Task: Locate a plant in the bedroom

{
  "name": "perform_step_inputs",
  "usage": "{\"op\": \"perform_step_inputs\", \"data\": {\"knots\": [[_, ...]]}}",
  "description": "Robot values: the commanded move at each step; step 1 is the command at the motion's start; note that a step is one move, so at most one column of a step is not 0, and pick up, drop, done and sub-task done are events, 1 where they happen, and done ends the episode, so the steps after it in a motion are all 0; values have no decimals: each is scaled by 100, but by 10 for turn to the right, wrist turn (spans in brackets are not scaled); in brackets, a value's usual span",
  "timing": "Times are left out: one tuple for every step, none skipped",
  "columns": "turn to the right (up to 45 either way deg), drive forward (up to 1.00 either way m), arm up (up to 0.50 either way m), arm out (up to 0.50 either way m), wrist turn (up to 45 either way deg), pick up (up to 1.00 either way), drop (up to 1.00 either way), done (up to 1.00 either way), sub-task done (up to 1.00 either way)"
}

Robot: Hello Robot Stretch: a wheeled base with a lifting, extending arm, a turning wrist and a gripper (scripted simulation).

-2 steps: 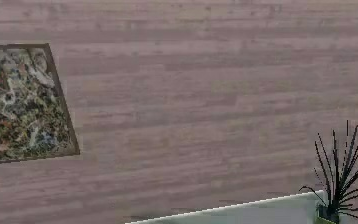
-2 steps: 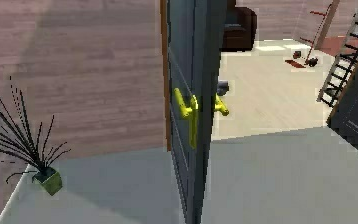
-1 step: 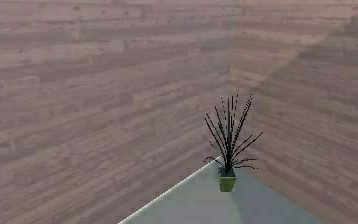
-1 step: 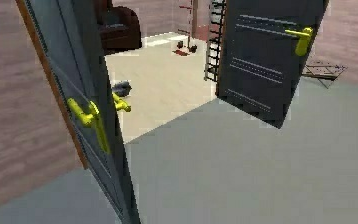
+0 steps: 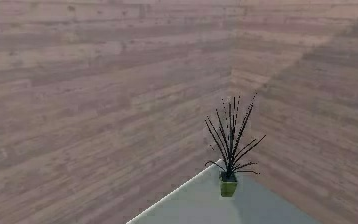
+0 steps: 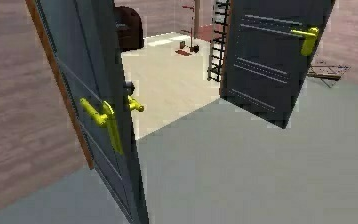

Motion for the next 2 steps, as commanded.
{"op": "perform_step_inputs", "data": {"knots": [[30,0,0,0,0,0,0,0,0],[0,50,0,0,0,0,0,0,0]]}}
